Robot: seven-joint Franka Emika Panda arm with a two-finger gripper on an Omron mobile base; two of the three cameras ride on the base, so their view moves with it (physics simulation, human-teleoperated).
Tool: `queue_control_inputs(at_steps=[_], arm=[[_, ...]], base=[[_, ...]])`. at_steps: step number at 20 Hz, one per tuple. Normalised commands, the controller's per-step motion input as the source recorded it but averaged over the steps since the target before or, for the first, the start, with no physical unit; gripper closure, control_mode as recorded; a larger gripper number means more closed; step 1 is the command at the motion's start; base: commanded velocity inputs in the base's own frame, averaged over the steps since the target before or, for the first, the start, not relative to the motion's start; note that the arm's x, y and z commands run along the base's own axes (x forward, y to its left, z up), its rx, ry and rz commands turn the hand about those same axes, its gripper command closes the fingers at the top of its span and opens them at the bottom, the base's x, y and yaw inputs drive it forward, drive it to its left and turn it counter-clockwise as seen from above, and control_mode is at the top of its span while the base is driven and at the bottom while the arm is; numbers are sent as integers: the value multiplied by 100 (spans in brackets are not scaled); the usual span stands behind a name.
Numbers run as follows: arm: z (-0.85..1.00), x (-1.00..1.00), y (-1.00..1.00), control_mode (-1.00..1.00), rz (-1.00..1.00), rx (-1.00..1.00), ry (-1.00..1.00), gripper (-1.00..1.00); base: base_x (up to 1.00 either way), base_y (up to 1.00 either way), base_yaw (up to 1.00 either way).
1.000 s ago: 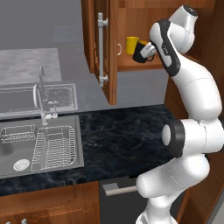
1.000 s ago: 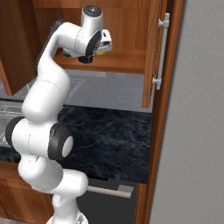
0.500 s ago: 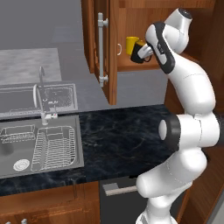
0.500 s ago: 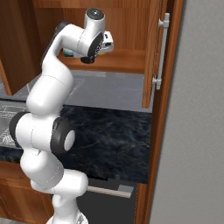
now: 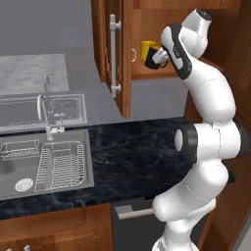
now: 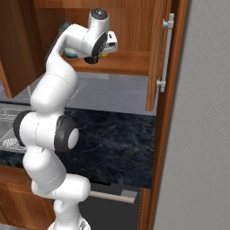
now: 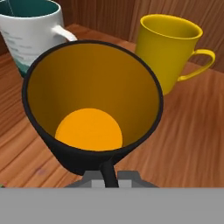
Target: Pick the mug on the counter and place it in the cabinet with the handle facing the right, like the mugs already inside.
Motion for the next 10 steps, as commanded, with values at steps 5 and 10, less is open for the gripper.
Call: queue_control_inputs(at_steps=[5, 10], arm=[[-1, 17, 0, -100, 0, 0, 0, -100], [0, 15, 0, -100, 0, 0, 0, -100]], base=[[0, 0, 0], [0, 0, 0]])
